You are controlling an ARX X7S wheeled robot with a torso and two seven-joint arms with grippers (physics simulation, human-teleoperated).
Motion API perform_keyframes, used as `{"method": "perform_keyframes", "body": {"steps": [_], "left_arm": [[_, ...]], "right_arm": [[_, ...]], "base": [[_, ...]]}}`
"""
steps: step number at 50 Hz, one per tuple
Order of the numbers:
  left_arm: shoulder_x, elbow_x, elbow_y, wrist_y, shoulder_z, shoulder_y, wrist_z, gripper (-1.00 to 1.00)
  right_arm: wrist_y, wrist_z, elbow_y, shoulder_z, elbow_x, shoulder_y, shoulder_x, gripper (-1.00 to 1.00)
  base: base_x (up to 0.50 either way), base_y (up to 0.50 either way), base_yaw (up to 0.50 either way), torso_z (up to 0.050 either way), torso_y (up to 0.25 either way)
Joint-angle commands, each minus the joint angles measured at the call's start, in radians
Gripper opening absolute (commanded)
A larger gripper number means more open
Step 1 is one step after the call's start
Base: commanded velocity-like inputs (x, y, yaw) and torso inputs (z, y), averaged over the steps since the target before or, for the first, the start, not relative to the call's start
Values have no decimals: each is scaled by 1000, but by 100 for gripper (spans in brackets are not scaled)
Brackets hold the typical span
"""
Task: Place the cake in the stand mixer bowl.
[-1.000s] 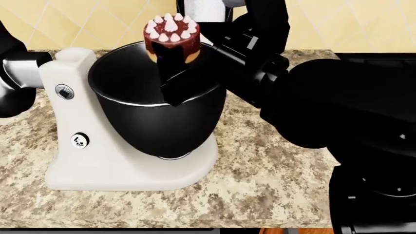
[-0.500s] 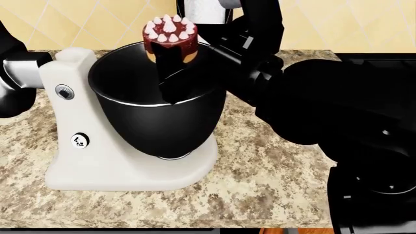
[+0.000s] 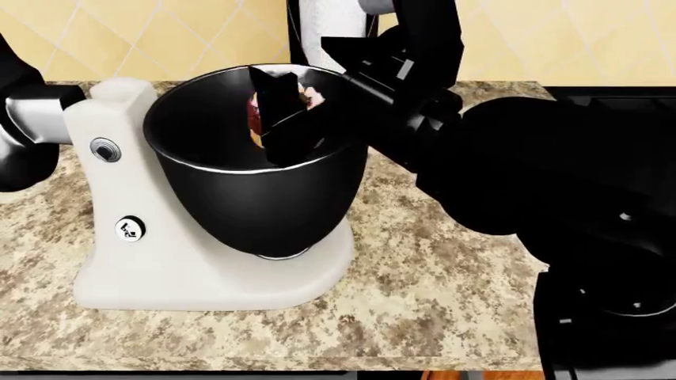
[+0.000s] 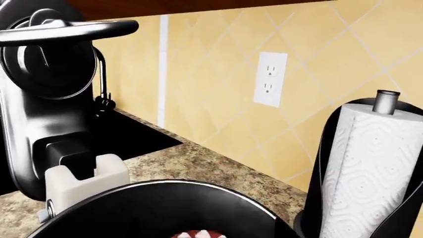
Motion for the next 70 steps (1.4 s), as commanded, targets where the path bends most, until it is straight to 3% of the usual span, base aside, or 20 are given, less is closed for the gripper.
{"method": "perform_keyframes", "body": {"steps": [1,19,47,70], "left_arm": [[3,-2,0,-1,-3,0,3,100],[3,-5,0,-2,-6,0,4,100],[-11,-7,0,-1,-3,0,-7,100],[-6,4,0,7,7,0,-3,100]], "right_arm": [[8,-20,2,-50,39,-27,7,100],[-10,-15,17,-58,39,-19,15,100],[12,117,-8,114,189,93,83,100],[39,376,-237,379,408,21,369,100]], "base": [[0,0,0,0,0],[0,0,0,-1,0],[0,0,0,0,0],[0,0,0,0,0]]}}
